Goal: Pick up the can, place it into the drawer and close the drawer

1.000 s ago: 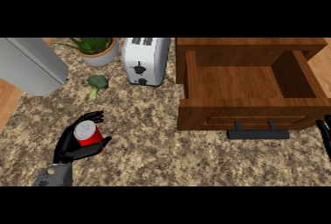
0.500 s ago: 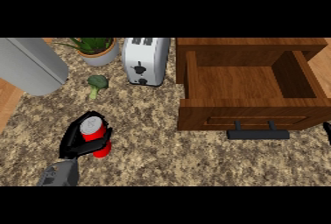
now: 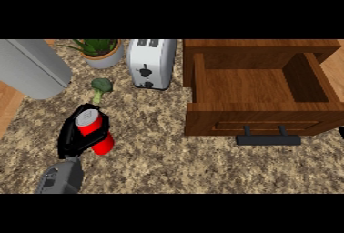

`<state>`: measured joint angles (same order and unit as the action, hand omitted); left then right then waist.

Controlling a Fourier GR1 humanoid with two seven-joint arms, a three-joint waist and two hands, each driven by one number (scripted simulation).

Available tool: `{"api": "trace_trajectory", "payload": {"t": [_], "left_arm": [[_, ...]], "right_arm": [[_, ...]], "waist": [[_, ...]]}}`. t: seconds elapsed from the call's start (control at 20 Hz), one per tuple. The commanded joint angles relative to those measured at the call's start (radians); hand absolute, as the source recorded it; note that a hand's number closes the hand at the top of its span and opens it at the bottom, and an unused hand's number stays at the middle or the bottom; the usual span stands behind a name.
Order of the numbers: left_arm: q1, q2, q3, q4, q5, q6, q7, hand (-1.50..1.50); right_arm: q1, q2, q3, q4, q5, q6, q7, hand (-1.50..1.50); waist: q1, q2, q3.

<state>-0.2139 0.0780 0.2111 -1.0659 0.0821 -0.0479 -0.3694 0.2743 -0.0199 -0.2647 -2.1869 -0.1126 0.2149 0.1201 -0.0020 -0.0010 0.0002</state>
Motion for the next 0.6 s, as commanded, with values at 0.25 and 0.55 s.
{"api": "trace_trajectory", "payload": {"t": [0.25,0.55], "left_arm": [[-0.026,-0.029,-0.114,-0.227,-0.032,0.052,0.202,1.5],[-0.173,-0.032,-0.144,-0.267,-0.079,0.121,0.275,1.5]], "right_arm": [[0.051,0.007,-0.012,-0.024,-0.011,0.021,-0.019,-1.5],[0.027,-0.032,-0.066,-0.007,-0.055,0.037,-0.024,-1.5]], "waist": [[-0.001,-0.001,0.0],[-0.004,0.0,0.0]]}}
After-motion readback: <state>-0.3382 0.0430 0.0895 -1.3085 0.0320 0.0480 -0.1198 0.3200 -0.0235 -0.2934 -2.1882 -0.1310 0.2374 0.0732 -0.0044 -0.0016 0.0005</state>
